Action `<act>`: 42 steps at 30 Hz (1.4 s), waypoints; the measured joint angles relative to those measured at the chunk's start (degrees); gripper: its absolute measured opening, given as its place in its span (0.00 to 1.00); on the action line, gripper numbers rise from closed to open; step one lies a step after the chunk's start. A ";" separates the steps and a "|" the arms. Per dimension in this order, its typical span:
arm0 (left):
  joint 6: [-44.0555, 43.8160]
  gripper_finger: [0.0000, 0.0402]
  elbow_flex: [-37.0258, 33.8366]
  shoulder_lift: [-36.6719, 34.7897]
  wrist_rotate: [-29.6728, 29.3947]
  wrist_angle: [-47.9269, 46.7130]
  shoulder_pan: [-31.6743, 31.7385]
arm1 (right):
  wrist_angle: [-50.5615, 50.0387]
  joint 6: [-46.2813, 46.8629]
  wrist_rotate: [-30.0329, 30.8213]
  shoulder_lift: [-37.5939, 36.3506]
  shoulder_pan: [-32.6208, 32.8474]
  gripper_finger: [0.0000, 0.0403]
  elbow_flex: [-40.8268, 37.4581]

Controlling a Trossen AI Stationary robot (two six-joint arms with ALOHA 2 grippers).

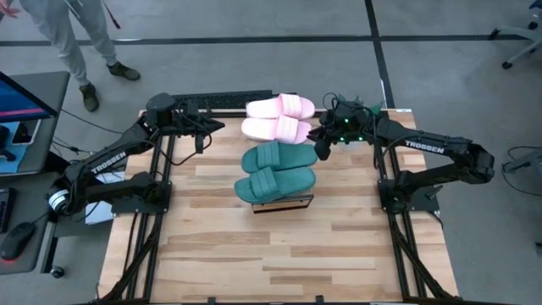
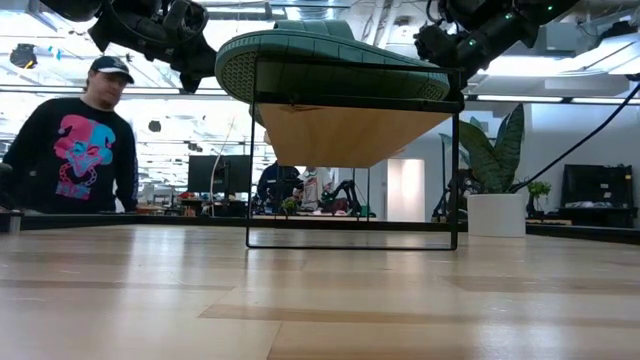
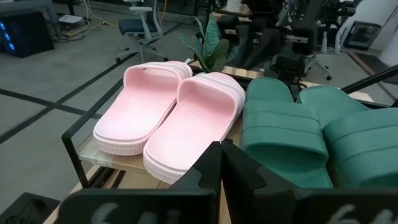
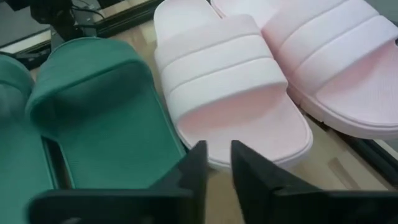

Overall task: Pick and place slides into the shelf
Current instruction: Adjust the slides on the shelf

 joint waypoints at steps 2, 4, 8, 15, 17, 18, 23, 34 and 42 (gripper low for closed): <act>0.00 0.00 0.00 0.00 -0.03 -0.17 0.00 | -0.09 -0.38 -0.04 -0.01 0.00 0.11 0.00; 0.00 0.00 0.02 0.00 -0.04 -0.16 0.00 | -0.21 -1.06 -0.10 -0.01 -0.09 0.03 0.00; 0.00 0.00 0.02 0.00 -0.04 -0.22 0.00 | -1.72 -0.45 -0.04 -0.01 -0.40 0.03 0.30; 0.66 0.00 0.02 0.00 -0.07 -1.27 0.00 | -6.90 -2.95 1.48 -0.01 -0.76 0.00 3.06; 0.70 0.00 0.02 0.00 -0.30 -1.29 0.00 | -7.28 -2.95 1.49 -0.01 -0.74 0.00 3.19; 0.73 0.00 0.02 0.00 -0.34 -1.29 0.00 | -7.86 -2.94 1.49 0.03 -0.74 0.00 3.19; 1.20 0.00 0.02 0.00 -0.73 -1.27 0.00 | -9.34 -3.25 1.45 0.56 -1.13 0.00 3.19; 1.25 0.00 0.04 -1.29 -0.94 1.39 0.28 | -8.14 -3.98 -0.03 3.24 -1.59 0.00 3.08; 1.07 0.00 0.07 -2.78 0.16 0.56 2.13 | -4.61 -4.81 -0.80 4.25 -2.04 0.00 3.10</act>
